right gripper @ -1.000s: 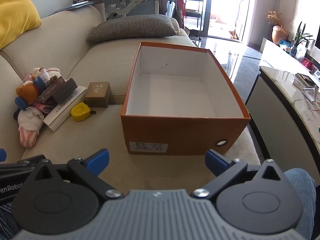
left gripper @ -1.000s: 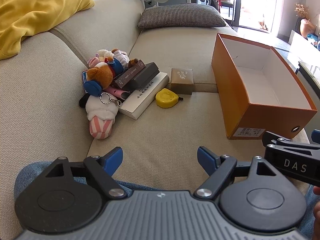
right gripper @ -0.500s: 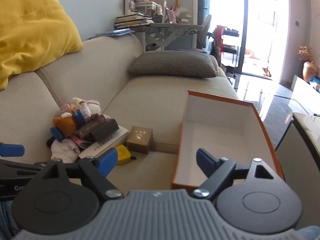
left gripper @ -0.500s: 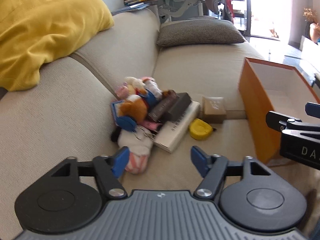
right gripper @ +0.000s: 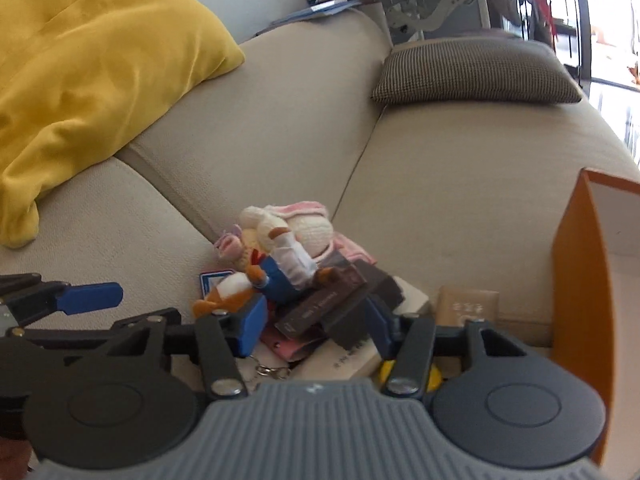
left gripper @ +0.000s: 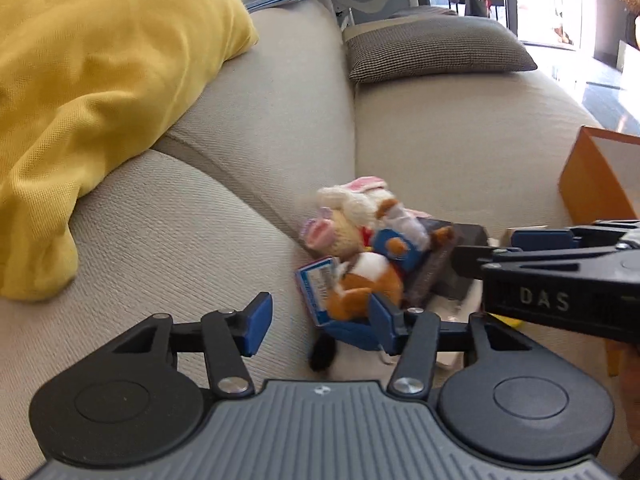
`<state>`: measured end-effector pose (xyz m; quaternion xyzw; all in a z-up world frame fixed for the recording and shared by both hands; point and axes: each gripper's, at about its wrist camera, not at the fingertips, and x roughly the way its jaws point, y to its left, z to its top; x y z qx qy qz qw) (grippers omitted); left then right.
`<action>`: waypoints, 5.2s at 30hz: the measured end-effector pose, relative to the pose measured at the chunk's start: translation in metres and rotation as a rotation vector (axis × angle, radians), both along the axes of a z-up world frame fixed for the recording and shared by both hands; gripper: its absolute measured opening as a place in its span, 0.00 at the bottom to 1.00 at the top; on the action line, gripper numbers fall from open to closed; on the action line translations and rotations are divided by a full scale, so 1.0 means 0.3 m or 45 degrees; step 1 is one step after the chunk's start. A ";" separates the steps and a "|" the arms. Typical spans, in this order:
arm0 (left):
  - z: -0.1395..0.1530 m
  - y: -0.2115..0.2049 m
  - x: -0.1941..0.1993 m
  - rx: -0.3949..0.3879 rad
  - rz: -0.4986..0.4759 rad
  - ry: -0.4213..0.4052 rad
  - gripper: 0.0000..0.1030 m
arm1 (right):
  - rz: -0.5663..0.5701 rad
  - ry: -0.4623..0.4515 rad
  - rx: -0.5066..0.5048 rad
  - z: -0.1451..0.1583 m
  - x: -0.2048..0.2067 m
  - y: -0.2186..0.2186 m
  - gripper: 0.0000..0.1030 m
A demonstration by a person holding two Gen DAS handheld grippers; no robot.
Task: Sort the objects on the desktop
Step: 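Grasp the sailor bear plush with the right gripper while the left gripper approaches the crocheted bunny, then grasp the crocheted white bunny with the left gripper and lift it, then carry both plushes over the orange shoebox and release them inside, then withdraw both grippers from the shoebox back toward the item pile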
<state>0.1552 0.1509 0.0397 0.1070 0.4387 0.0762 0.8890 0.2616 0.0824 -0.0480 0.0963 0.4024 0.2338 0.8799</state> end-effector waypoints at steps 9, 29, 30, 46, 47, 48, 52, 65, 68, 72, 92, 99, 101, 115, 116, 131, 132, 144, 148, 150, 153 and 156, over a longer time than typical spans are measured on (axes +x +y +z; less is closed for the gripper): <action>-0.010 0.090 0.023 0.024 -0.007 0.063 0.61 | -0.004 0.250 0.122 -0.104 0.121 0.166 0.55; 0.000 0.083 0.117 -0.002 -0.048 0.072 0.61 | -0.061 0.158 0.142 -0.038 0.119 0.063 0.44; -0.002 0.073 0.133 -0.007 -0.069 0.074 0.61 | -0.078 0.129 0.128 -0.024 0.117 0.037 0.44; -0.177 0.025 0.498 0.019 -0.504 0.350 0.69 | -0.107 0.090 -0.026 -0.044 0.113 -0.263 0.45; -0.189 0.023 0.513 0.037 -0.512 0.370 0.74 | -0.104 0.095 -0.025 -0.052 0.111 -0.266 0.45; -0.203 0.026 0.530 0.039 -0.518 0.399 0.77 | -0.102 0.100 -0.024 -0.058 0.110 -0.266 0.45; -0.276 0.037 0.580 0.001 -0.511 0.533 0.83 | -0.110 0.122 -0.025 -0.076 0.092 -0.296 0.46; -0.226 0.045 0.466 -0.004 -0.350 0.427 0.72 | -0.117 0.138 -0.079 -0.072 0.059 -0.347 0.46; -0.149 0.043 0.406 -0.018 -0.315 0.360 0.71 | -0.118 0.121 -0.083 -0.049 0.037 -0.353 0.46; -0.009 0.026 0.304 -0.103 -0.282 0.238 0.71 | -0.118 0.083 -0.081 0.001 -0.006 -0.376 0.46; 0.066 -0.664 0.102 -0.578 -0.476 0.048 0.71 | -0.294 -0.053 -0.319 0.205 -0.147 -0.811 0.46; -0.054 -0.800 0.098 -0.526 -0.437 0.149 0.72 | -0.316 0.103 -0.419 0.069 -0.134 -0.944 0.46; -0.077 -0.844 0.078 -0.465 -0.433 0.171 0.72 | -0.301 0.144 -0.441 0.033 -0.126 -0.968 0.46; -0.171 -1.061 0.009 -0.039 -0.633 0.183 0.76 | -0.161 0.270 -0.481 -0.079 -0.065 -1.035 0.46; -0.181 -1.075 0.002 -0.009 -0.654 0.188 0.76 | -0.148 0.276 -0.472 -0.073 -0.060 -1.039 0.47; -0.197 -0.988 -0.033 -0.150 -0.732 0.198 0.78 | 0.005 0.441 -0.314 -0.149 -0.007 -1.025 0.47; -0.176 -0.965 -0.038 -0.180 -0.733 0.193 0.78 | 0.011 0.450 -0.310 -0.157 -0.004 -1.019 0.47; -0.054 -0.732 -0.099 -0.395 -0.646 0.101 0.78 | 0.051 0.484 -0.412 -0.239 0.023 -0.909 0.48; -0.071 -0.695 -0.067 -0.387 -0.521 0.106 0.78 | 0.000 0.535 -0.398 -0.274 0.033 -0.908 0.50; -0.088 -0.675 -0.050 -0.386 -0.466 0.122 0.78 | -0.032 0.540 -0.392 -0.277 0.034 -0.907 0.51; -0.108 -0.644 -0.041 -0.381 -0.431 0.140 0.78 | -0.051 0.538 -0.441 -0.264 0.028 -0.891 0.53; -0.115 -0.609 -0.043 -0.384 -0.399 0.141 0.78 | -0.060 0.484 -0.553 -0.228 0.014 -0.866 0.68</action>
